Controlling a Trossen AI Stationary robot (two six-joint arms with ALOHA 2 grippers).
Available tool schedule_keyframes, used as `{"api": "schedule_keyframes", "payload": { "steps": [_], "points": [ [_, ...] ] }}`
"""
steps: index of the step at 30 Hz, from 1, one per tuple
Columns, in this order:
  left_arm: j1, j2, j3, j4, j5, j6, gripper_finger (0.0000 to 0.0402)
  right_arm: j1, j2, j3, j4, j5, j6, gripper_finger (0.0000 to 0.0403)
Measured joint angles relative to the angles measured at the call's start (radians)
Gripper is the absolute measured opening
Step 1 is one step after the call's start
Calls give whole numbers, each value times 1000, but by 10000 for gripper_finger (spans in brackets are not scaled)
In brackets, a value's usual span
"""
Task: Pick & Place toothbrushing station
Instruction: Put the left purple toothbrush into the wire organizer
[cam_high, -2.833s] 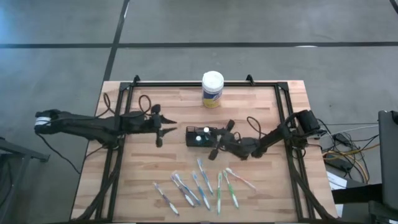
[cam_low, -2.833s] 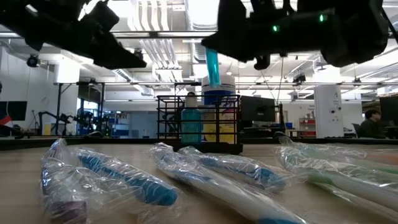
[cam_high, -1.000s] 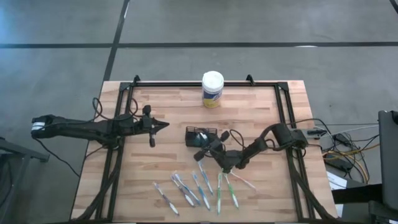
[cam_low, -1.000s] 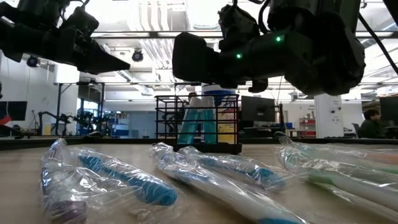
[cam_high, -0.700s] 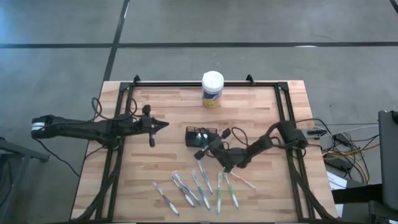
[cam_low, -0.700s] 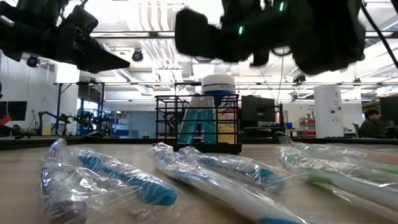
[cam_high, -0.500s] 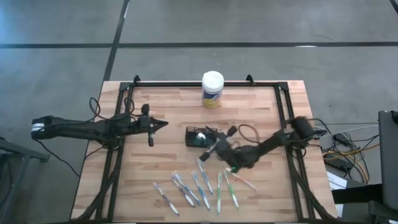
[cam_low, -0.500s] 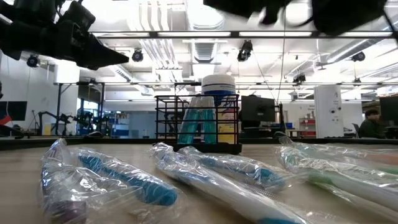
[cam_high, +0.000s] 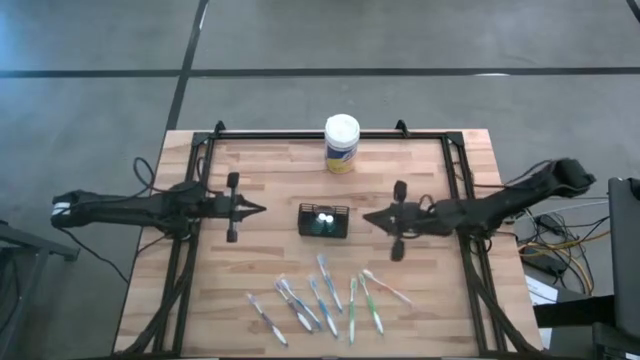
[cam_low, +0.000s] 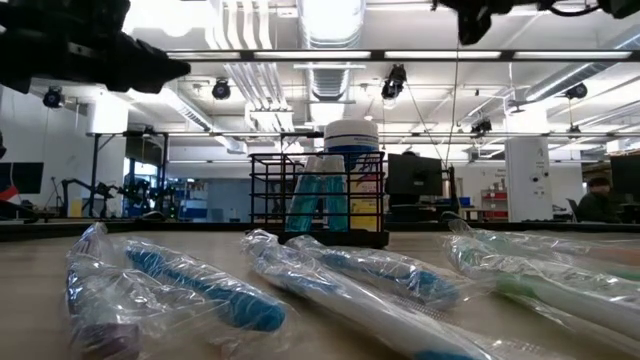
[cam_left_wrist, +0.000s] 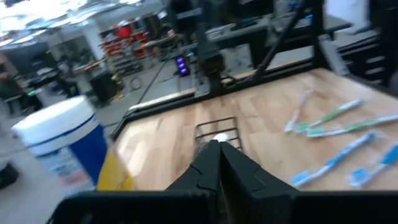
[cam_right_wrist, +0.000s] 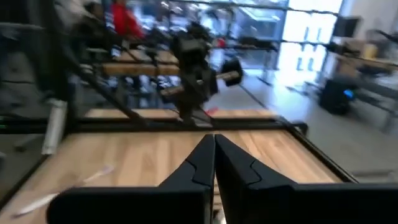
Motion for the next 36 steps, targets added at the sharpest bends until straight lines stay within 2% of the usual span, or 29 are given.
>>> {"api": "schedule_keyframes", "payload": {
  "steps": [3, 10, 19, 24, 36],
  "points": [
    [0, -11, 0, -1, 32, 8, 4, -15, -110, -36, -35, -59, -36, 8],
    [1, -39, 16, -29, 32, -1, 3, -41, -392, -124, -226, -65, -45, 8],
    [1, -117, 47, -74, 3, -36, 3, -42, -698, -304, -253, -62, -20, 8],
    [1, -152, 48, -78, -4, -72, 3, -42, -807, -383, -255, -62, 20, 8],
    [1, -192, 45, -115, 25, -144, 6, -41, -969, -537, -298, -94, 86, 8]
  ]
}}
